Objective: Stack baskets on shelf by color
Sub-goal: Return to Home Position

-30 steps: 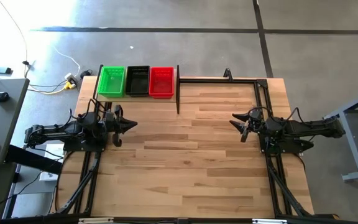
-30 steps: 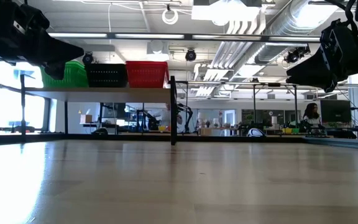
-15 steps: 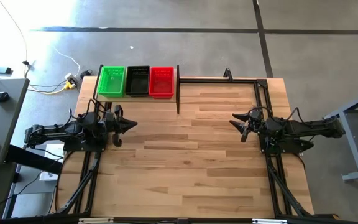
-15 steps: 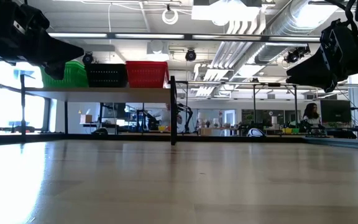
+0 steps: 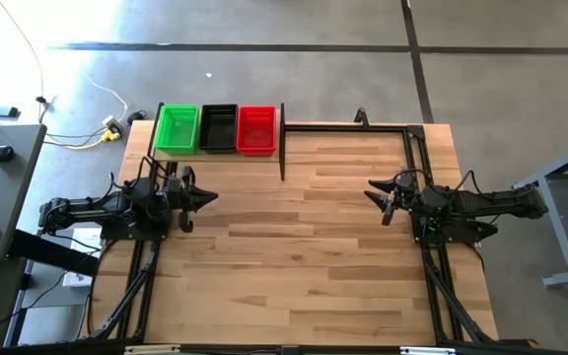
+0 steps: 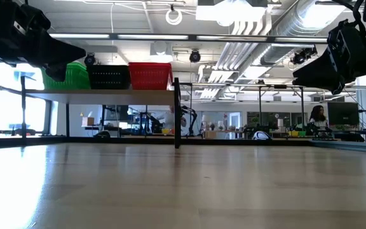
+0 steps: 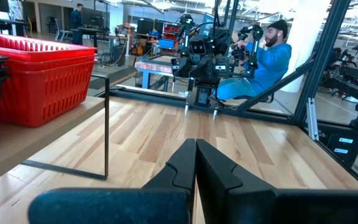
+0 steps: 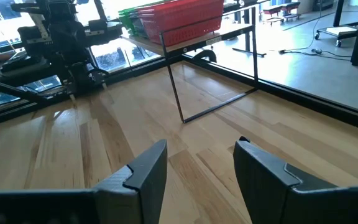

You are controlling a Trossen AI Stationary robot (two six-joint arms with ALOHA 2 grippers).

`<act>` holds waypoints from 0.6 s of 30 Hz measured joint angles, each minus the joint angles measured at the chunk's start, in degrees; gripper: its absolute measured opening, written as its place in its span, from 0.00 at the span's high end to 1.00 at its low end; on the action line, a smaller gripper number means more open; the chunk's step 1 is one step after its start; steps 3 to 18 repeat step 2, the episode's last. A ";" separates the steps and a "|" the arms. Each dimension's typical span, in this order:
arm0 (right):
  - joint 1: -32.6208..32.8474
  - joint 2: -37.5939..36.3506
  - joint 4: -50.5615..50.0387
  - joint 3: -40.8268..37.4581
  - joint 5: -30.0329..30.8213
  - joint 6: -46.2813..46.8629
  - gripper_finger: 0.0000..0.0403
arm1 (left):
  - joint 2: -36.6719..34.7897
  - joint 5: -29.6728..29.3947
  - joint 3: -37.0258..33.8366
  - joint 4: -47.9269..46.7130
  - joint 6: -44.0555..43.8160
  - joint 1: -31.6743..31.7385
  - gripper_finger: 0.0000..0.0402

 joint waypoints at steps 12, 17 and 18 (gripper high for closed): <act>0.01 0.00 0.00 0.00 -0.01 -0.01 0.58 | 0.00 -0.02 0.00 -0.02 0.00 -0.02 1.00; 0.01 0.00 0.00 0.00 -0.01 -0.01 0.58 | 0.00 -0.02 0.00 -0.02 0.00 -0.02 1.00; 0.01 0.00 0.00 0.00 -0.01 -0.01 0.58 | 0.00 -0.02 0.00 -0.02 0.00 -0.02 1.00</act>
